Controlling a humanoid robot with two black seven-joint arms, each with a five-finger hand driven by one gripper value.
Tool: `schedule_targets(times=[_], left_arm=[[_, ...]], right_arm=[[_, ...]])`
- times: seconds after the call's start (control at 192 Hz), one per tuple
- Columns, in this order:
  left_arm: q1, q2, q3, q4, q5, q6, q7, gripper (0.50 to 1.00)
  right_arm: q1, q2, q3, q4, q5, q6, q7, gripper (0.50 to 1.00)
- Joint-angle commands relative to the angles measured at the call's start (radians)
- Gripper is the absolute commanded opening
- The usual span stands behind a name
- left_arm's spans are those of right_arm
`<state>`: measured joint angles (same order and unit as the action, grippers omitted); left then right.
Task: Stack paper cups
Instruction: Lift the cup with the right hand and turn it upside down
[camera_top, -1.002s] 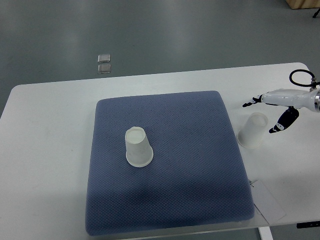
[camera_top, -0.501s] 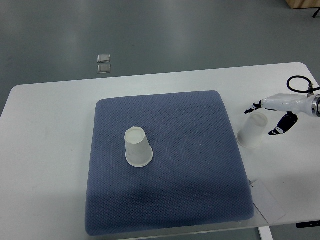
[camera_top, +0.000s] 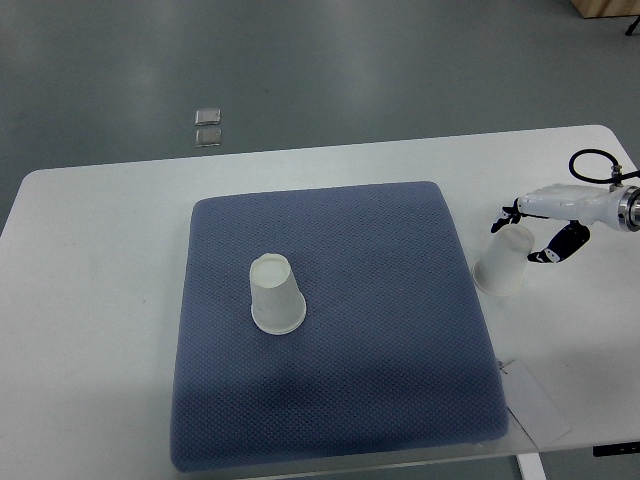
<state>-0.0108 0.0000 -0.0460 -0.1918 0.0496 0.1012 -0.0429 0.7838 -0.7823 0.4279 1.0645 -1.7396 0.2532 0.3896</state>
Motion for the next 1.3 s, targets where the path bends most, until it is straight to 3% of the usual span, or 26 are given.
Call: schedule_targets(times=[0.0, 0.297, 0.438, 0.709, 0.991, 1.294], left_arm=[[0.0, 0.0, 0.0, 0.002, 0.0, 0.0, 0.0, 1.0], [0.0, 0.0, 0.0, 0.0, 0.0, 0.0, 0.0, 1.0], [0.0, 0.0, 0.0, 0.0, 0.001, 0.0, 0.0, 1.0], [0.0, 0.0, 0.0, 0.0, 0.0, 0.0, 0.0, 1.0], [0.0, 0.0, 0.0, 0.0, 0.001, 0.0, 0.0, 1.0], [0.0, 0.0, 0.0, 0.002, 0.0, 0.0, 0.0, 1.0]], right_arm=[[0.0, 0.003, 0.0, -0.001, 0.0, 0.0, 0.0, 0.727], [0.003, 0.006, 0.0, -0.001, 0.0, -0.005, 0.0, 0.621], [0.041, -0.003, 0.003, -0.001, 0.009, -0.008, 0.006, 0.594], [0.204, -0.018, 0.011, 0.014, 0.072, 0.032, 0.031, 0.592], [0.482, 0.002, 0.011, 0.11, 0.181, 0.169, 0.02, 0.588], [0.614, 0.212, 0.0, 0.222, 0.195, 0.235, 0.012, 0.588]])
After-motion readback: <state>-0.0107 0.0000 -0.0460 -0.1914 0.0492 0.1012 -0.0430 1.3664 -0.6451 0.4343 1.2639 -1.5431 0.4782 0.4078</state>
